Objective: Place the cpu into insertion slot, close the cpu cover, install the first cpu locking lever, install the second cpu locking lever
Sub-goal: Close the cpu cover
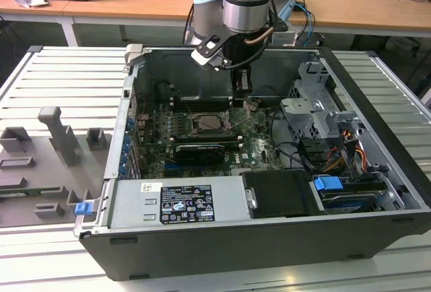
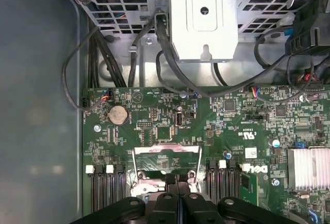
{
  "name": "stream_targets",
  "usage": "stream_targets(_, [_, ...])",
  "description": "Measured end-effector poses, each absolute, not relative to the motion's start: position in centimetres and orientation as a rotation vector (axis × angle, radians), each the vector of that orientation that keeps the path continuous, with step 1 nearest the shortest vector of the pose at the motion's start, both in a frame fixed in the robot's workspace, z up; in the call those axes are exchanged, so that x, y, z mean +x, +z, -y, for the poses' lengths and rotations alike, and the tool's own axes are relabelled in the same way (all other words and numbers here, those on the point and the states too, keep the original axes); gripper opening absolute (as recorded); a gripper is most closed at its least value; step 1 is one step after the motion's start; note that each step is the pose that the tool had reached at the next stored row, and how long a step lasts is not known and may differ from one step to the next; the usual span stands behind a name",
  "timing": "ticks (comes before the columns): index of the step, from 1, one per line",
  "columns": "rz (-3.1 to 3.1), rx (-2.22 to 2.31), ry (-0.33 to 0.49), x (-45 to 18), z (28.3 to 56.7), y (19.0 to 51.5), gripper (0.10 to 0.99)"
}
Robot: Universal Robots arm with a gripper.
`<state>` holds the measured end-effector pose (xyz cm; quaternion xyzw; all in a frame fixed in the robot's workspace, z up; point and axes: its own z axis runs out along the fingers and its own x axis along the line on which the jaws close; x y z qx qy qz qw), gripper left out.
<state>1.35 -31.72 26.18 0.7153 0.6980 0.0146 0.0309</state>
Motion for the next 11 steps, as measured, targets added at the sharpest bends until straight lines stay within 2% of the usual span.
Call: stream_targets(11, [-2.150,2.204,0.045,2.30,31.72,26.18,0.106])
